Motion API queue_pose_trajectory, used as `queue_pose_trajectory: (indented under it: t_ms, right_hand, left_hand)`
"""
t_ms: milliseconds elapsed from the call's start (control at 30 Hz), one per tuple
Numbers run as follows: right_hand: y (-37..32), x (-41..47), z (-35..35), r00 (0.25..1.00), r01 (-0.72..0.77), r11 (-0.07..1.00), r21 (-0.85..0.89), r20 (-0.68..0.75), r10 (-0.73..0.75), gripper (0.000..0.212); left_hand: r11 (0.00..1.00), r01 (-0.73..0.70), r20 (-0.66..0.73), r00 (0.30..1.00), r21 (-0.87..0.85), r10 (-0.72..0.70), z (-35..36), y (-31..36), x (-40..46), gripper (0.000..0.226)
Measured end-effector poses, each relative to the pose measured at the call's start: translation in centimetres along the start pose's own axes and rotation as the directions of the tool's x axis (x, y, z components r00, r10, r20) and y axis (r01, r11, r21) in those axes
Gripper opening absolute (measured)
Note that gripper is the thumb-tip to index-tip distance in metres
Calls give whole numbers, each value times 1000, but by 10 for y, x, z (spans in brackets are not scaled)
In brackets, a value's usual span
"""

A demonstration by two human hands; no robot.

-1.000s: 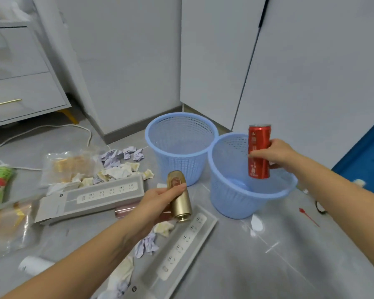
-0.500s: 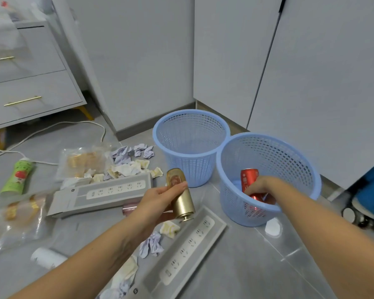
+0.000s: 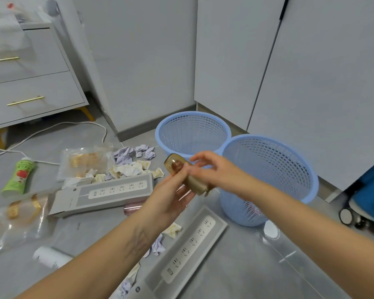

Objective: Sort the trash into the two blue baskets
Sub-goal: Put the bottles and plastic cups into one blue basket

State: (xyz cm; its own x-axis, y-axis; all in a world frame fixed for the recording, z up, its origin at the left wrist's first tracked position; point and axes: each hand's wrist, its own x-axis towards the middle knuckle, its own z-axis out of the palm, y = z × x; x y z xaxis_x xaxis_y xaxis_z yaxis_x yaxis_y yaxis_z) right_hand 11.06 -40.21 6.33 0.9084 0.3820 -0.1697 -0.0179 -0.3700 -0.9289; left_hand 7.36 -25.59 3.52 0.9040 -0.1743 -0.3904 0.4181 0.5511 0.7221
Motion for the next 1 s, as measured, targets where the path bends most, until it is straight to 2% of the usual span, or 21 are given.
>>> queue_pose_trajectory:
  t_ms: [100, 167, 200, 300, 367, 433, 533, 600, 667, 733, 767, 867, 1000]
  right_hand:
    - [5, -11, 12, 992, 85, 994, -70, -82, -91, 49]
    - [7, -15, 9, 975, 117, 989, -89, -178, -132, 45]
    - [7, -15, 6, 969, 120, 992, -36, -213, -125, 42]
    - [7, -19, -10, 949, 109, 982, 156, -309, -57, 33]
    - [11, -20, -34, 914, 77, 985, 158, -405, -6, 31]
    - [19, -17, -65, 887, -23, 999, 44, -461, 41, 31]
    - [38, -2, -100, 887, -235, 960, -153, -438, 148, 21]
    - [55, 11, -110, 874, -359, 907, -221, -420, 244, 24]
    - [71, 25, -111, 859, -457, 844, -279, -386, 337, 25]
    - [85, 38, -106, 834, -548, 746, -379, -312, 455, 19]
    - [91, 44, -102, 807, -590, 685, -429, -272, 525, 19]
    - [115, 61, -88, 721, -639, 545, -543, -176, 670, 22]
    - [136, 75, -74, 681, -622, 498, -604, -104, 725, 25]
  left_hand:
    - [996, 2, 76, 997, -85, 4, 11, 1, -1, 40]
    - [992, 2, 90, 996, -129, 9, 18, -1, -1, 42]
    - [992, -3, 90, 996, -123, 15, 20, -1, -2, 38]
    - [999, 4, 57, 998, 39, -6, 20, 3, -5, 31]
    - [974, 20, -13, 1000, 226, -18, 4, 8, -6, 34]
    - [899, 60, -96, 995, 434, -21, -24, 14, -8, 24]
    - [727, 168, -279, 960, 665, 33, -89, 22, -9, 23]
    - [693, 247, -403, 913, 678, 68, -136, 23, -13, 19]
    - [728, 315, -503, 863, 609, 47, -173, 21, -20, 17]
    - [711, 357, -540, 841, 606, 39, -200, 20, -26, 20]
    - [631, 379, -528, 847, 677, 58, -213, 20, -30, 20]
    - [220, 420, -458, 875, 880, 160, -249, 23, -42, 20]
    - [-162, 465, -439, 882, 870, 171, -299, 18, -61, 44]
